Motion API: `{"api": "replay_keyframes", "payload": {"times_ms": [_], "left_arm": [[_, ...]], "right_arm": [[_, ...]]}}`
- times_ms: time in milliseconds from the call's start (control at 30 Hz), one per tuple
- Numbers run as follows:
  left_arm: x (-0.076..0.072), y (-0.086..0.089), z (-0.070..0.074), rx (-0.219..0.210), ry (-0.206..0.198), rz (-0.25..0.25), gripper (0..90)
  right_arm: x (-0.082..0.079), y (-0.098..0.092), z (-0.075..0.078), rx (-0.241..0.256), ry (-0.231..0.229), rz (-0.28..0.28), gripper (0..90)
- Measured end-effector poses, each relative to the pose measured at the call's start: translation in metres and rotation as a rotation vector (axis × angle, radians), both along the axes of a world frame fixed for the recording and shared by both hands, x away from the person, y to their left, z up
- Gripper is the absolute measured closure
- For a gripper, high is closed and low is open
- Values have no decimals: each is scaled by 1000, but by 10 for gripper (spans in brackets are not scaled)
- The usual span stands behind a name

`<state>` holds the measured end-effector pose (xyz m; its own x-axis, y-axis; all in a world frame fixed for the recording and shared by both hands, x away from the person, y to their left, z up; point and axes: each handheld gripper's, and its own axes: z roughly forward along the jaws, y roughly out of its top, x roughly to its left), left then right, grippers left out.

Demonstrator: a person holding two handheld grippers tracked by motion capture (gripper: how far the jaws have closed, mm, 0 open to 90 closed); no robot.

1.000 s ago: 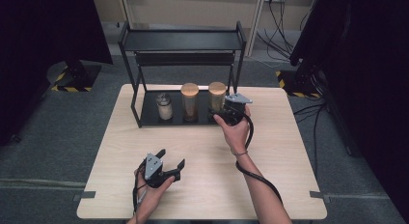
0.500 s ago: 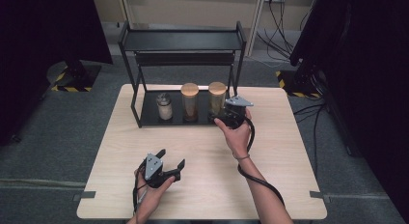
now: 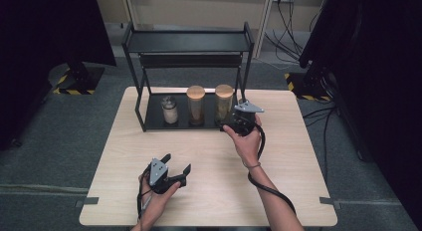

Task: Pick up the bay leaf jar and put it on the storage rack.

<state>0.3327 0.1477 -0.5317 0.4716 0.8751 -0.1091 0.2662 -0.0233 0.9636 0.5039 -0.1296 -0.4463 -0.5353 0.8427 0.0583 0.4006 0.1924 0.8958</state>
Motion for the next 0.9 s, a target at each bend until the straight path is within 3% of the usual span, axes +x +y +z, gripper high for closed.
{"api": "replay_keyframes", "payload": {"times_ms": [467, 900], "left_arm": [[0, 0, 0, 0, 0, -2, 130], [0, -1, 0, 1, -1, 0, 130]], "right_arm": [[-9, -5, -4, 0, 15, 21, 38], [-24, -14, -16, -5, 40, 43, 37]]}}
